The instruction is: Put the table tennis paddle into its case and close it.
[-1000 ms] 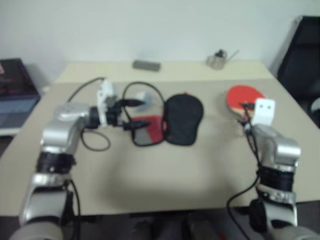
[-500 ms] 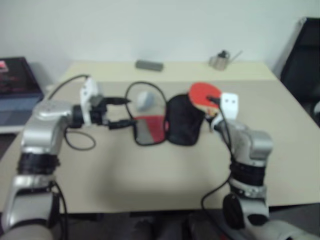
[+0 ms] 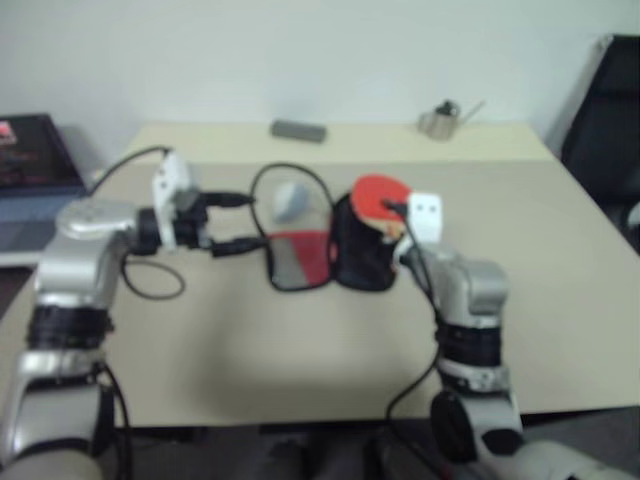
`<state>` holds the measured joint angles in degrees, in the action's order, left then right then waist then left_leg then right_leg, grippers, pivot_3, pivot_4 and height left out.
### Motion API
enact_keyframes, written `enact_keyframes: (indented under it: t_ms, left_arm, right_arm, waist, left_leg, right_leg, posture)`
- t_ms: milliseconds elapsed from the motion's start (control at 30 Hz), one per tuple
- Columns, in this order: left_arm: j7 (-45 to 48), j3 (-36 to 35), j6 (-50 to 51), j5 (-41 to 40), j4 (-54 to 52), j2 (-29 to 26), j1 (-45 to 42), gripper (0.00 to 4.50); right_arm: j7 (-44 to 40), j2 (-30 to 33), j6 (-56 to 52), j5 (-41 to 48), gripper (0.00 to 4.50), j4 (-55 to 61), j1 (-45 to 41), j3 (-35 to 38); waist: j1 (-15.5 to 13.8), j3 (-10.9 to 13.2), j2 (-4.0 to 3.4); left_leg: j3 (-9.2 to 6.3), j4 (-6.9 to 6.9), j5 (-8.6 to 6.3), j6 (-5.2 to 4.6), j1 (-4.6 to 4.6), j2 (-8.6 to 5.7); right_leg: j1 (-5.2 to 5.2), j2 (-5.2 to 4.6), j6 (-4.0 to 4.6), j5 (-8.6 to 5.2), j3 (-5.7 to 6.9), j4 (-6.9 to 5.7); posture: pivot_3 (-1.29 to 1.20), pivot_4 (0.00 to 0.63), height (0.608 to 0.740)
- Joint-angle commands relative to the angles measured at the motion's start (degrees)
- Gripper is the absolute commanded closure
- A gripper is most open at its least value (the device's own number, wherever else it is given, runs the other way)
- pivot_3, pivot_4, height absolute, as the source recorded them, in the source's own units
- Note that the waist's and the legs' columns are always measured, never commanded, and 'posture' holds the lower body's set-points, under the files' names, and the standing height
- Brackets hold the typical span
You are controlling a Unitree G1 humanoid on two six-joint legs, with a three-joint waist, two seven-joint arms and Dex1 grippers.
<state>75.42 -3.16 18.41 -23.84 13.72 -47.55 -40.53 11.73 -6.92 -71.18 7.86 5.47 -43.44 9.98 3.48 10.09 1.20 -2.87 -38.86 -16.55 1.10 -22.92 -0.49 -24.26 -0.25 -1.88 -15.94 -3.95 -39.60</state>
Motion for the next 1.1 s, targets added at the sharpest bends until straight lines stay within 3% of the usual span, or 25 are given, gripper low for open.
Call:
enact_keyframes:
  t_ms: [33,767,1100]
  left_arm:
    - [0.6,-0.5,0.0,-0.7,-1.9,0.1,-1.1,0.00]
    - [1.9,0.9,0.2,-0.4,-1.5,2.1,-3.5,0.00]
    - [2.6,1.5,0.3,-0.2,-1.3,2.2,-3.8,0.00]
  right_arm:
    - [0.6,-3.8,2.2,0.5,3.38,1.1,-2.8,-1.4]
    - [3.1,-7.1,1.0,3.8,3.38,-0.3,-4.3,-4.0]
    - [9.4,-12.0,-1.4,7.8,3.38,-4.6,-7.8,2.5]
  waist:
    - [0.0,0.0,0.00]
    - [0.3,0.0,0.00]
    - [0.3,0.0,0.00]
  left_leg:
    - [0.00,0.00,0.00,0.00,0.00,0.00]
    - [-0.01,0.00,0.00,0.00,0.00,0.00]
    - [-0.02,0.00,0.00,0.00,0.00,0.01]
  right_leg:
    - [0.00,0.00,0.00,0.00,0.00,0.00]
    - [0.00,0.00,0.00,0.00,0.01,-0.01]
    - [0.00,0.00,0.00,0.00,0.02,-0.03]
  posture:
    - [0.00,0.150,0.740]
    - [0.00,0.150,0.740]
    - [0.00,0.150,0.740]
